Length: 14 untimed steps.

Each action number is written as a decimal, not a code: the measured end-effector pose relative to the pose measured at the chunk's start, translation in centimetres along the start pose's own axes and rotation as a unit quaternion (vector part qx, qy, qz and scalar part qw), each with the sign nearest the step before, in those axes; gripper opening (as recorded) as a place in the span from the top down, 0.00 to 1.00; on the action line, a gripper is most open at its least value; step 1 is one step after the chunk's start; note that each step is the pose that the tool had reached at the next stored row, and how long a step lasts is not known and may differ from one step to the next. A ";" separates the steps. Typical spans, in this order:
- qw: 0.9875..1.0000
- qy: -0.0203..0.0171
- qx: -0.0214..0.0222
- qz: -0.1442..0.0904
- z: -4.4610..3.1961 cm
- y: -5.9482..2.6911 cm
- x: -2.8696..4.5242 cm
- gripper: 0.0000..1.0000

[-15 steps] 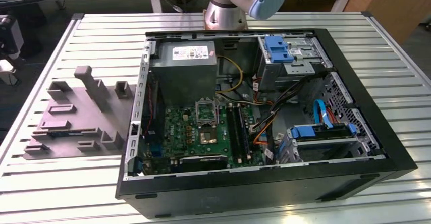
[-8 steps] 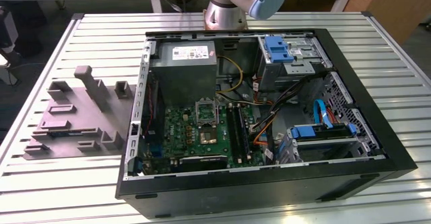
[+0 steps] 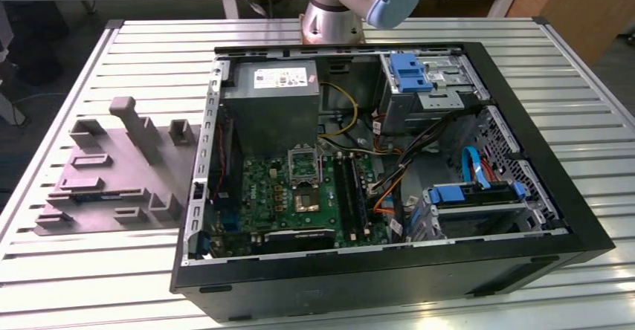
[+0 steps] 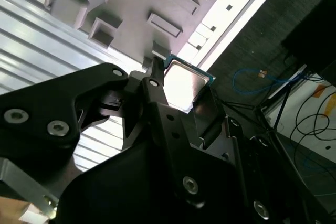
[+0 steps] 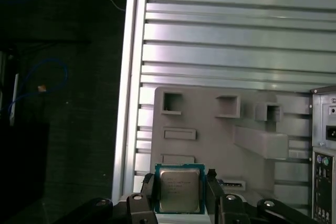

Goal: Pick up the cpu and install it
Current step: 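Pick up the cpu and move it towards the insertion slot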

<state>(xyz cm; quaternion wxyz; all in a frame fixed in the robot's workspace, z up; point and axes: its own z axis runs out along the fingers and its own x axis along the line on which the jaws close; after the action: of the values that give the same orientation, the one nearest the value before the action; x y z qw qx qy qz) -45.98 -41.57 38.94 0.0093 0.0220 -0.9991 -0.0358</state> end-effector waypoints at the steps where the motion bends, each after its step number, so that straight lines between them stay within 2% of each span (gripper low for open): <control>1: 1.000 0.000 0.000 0.000 -0.21 0.02 0.00 0.53; 4: 1.000 0.000 0.000 0.000 -0.22 0.02 0.00 0.53; 6: 1.000 0.000 0.000 0.000 -0.25 0.01 -0.26 0.53; 14: 1.000 0.000 0.000 0.000 -0.32 -0.15 -3.80 0.53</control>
<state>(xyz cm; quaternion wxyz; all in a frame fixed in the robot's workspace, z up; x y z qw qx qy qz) -42.17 -41.57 39.18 0.0093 0.0219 -0.9991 -0.0358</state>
